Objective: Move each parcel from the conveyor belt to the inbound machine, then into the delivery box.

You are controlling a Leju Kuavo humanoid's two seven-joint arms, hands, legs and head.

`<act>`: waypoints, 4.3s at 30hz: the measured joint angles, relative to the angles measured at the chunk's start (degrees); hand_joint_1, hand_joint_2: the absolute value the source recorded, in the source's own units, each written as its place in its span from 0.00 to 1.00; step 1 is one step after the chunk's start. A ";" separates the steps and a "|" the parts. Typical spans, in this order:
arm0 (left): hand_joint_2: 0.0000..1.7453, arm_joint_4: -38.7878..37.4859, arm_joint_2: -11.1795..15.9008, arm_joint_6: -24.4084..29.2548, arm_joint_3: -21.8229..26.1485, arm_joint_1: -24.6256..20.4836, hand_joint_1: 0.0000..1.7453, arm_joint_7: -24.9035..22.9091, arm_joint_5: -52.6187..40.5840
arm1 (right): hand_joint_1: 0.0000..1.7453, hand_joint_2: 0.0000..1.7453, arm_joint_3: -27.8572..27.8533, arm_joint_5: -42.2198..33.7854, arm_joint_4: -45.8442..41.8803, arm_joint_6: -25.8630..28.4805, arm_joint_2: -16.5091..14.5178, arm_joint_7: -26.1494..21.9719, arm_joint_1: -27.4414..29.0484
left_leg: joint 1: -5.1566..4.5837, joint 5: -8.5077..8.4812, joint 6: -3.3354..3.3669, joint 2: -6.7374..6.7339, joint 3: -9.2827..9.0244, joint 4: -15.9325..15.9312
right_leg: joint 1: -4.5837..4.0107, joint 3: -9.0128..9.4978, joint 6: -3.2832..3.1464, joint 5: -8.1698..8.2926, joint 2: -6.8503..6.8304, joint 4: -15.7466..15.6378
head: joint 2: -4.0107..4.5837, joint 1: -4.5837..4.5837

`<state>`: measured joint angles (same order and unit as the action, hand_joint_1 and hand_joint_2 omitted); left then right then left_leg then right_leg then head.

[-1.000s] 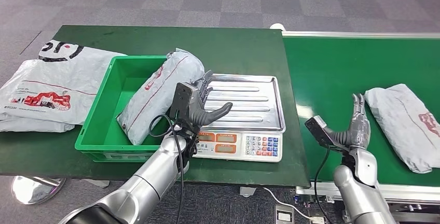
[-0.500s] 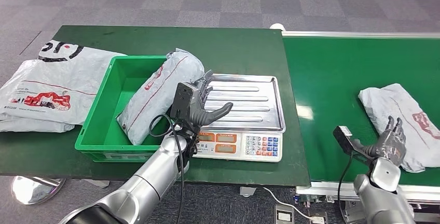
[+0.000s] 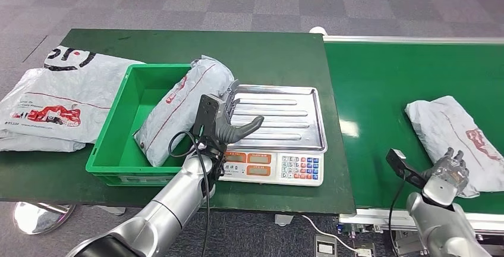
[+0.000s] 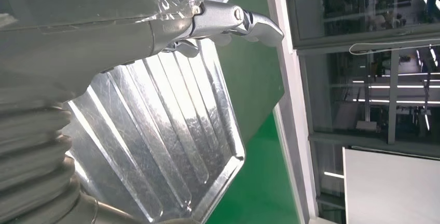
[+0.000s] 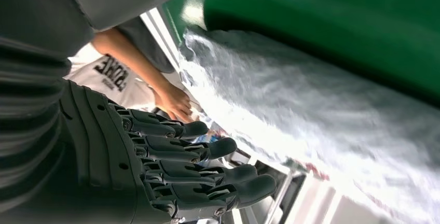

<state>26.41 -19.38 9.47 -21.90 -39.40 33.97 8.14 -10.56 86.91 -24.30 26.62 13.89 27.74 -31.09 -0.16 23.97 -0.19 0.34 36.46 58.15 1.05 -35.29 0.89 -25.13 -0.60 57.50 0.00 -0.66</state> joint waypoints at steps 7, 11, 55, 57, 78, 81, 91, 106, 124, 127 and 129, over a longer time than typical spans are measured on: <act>1.00 0.17 0.67 0.37 0.00 0.00 0.00 0.00 0.12 | 0.00 1.00 0.05 0.97 1.71 -3.34 -0.47 1.13 -2.81 | 0.01 -0.02 0.00 0.02 -0.01 0.00 | -0.01 0.01 0.00 0.00 -0.03 0.01 | 0.00 0.00; 1.00 0.27 0.99 0.70 0.00 0.01 0.00 0.05 0.24 | 0.00 1.00 0.38 1.24 2.22 -4.23 -0.67 1.05 -3.55 | 0.00 -0.01 0.00 0.03 0.00 0.00 | 0.00 0.01 0.00 0.00 -0.02 0.01 | 0.00 0.00; 1.00 2.26 1.98 1.35 0.45 1.15 0.00 1.55 1.49 | 0.00 1.00 1.91 -3.79 3.31 10.00 -2.48 -7.29 -0.70 | 0.00 -0.01 0.00 0.04 -0.01 0.00 | 0.00 0.00 0.01 -0.01 -0.04 0.01 | 0.00 0.00; 1.00 2.32 1.95 1.35 0.65 1.16 0.00 1.55 1.68 | 0.00 1.00 1.91 -3.61 3.29 8.64 -2.61 -6.71 -0.64 | 0.00 -0.01 0.00 0.04 -0.01 0.00 | 0.00 0.00 0.01 -0.01 -0.03 0.01 | 0.00 0.00; 1.00 2.26 1.58 1.24 2.54 1.15 0.00 1.90 1.93 | 0.00 1.00 1.93 0.69 2.16 -6.28 -2.03 0.95 -1.50 | 0.00 -0.01 0.00 0.07 -0.01 0.01 | 0.00 0.01 0.01 -0.01 -0.09 0.00 | 0.00 0.00; 1.00 2.26 1.58 1.24 2.86 1.15 0.00 1.90 1.93 | 0.00 1.00 1.93 0.71 1.91 -6.36 -1.96 0.98 -1.50 | 0.00 -0.01 0.00 0.07 -0.01 0.01 | 0.00 0.01 0.01 -0.01 -0.09 0.00 | 0.00 0.00; 1.00 2.26 1.58 1.23 3.02 1.15 0.00 1.92 1.93 | 1.00 1.00 1.93 0.70 1.68 -6.74 -1.83 0.99 -1.50 | 0.00 -0.01 0.00 0.07 -0.01 0.01 | 0.00 0.02 0.01 -0.01 -0.09 0.00 | 0.00 0.00; 1.00 2.44 1.58 0.83 3.78 1.18 0.00 1.59 1.08 | 1.00 1.00 1.93 0.56 0.21 -10.26 -2.74 -2.05 -2.62 | 0.01 -0.01 0.00 0.07 -0.01 0.00 | -0.01 0.03 0.01 -0.01 -0.08 0.01 | 0.00 0.00; 1.00 3.03 2.30 1.63 5.14 1.74 0.00 2.31 0.31 | 1.00 1.00 1.93 -12.86 -3.92 11.53 -4.50 -23.53 -2.97 | 0.01 -0.02 -0.01 0.05 0.00 0.00 | -0.01 0.01 0.01 -0.01 -0.05 0.03 | 0.00 0.00; 1.00 2.99 2.40 2.16 5.22 1.80 0.00 2.84 -0.15 | 1.00 1.00 0.85 -16.41 -13.03 13.17 -6.17 -35.04 -0.64 | 0.01 -0.01 -0.01 0.05 0.01 0.00 | -0.01 -0.01 0.01 -0.01 -0.04 0.03 | 0.00 0.00; 1.00 2.92 2.43 2.49 5.22 1.89 0.00 3.20 -0.40 | 1.00 1.00 -1.55 -18.56 -19.83 13.30 -8.15 -44.79 0.66 | 0.02 -0.01 -0.01 0.06 0.02 -0.01 | -0.02 -0.05 0.00 -0.03 -0.05 0.03 | 0.00 0.00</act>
<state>29.34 -16.94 11.96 -16.68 -37.52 37.16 7.73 -12.11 68.35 -44.13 39.92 5.74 -17.05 -30.43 -0.15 23.96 -0.21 0.40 36.47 58.14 1.04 -35.35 0.88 -25.16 -0.66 57.54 0.00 -0.66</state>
